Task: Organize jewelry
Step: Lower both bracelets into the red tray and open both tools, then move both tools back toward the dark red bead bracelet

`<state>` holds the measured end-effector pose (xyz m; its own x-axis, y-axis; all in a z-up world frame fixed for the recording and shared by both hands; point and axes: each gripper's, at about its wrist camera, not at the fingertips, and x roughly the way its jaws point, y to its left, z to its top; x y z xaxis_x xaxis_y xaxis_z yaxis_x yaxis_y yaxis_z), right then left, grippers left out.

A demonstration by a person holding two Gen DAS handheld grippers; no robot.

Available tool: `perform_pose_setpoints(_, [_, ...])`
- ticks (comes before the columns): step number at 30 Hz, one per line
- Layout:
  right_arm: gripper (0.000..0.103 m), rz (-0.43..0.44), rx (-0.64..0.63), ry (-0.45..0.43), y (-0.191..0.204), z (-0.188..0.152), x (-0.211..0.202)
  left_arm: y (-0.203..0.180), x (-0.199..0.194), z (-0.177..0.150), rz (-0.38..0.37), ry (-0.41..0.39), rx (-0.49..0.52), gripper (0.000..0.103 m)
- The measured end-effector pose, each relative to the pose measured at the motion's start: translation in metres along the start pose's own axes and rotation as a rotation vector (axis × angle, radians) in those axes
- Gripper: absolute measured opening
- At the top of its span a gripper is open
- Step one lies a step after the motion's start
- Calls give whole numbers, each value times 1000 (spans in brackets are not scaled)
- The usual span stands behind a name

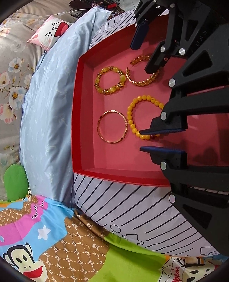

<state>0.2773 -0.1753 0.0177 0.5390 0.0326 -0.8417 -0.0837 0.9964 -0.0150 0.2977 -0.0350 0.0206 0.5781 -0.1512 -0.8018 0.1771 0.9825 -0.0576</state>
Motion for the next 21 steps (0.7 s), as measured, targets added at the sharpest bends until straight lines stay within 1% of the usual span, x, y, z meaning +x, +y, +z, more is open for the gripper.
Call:
perform_pose_setpoints(2, [59,-14,-12,-2,1,-4,-2,-1,-1,-1,2,-3,7,12])
perform_pose_setpoints(11, [59,-11,11,-16,1,-22,-15,-5,-9,-13,-9,-7,31,13])
perform_pose_setpoints(14, [59,-5,17,-14,2,-25,-17,-5,-11,-16,-11,-6,26,13])
perform_pose_setpoints(16, [59,24,41,-7,0,-24,-20,-4,-12,-16,-13,-2,15,14])
perform_pose_setpoints(18, [59,39,66,-16,-4,-24,-27,-5,-15,-15,-4,-9,15,17])
perform_pose_setpoints(20, [59,37,75,-35,-7,-24,-37,-7,-22,-15,14,-31,21,29])
perform_pose_setpoints(21, [59,38,79,-43,-8,-25,-42,-8,-28,-16,16,-48,26,32])
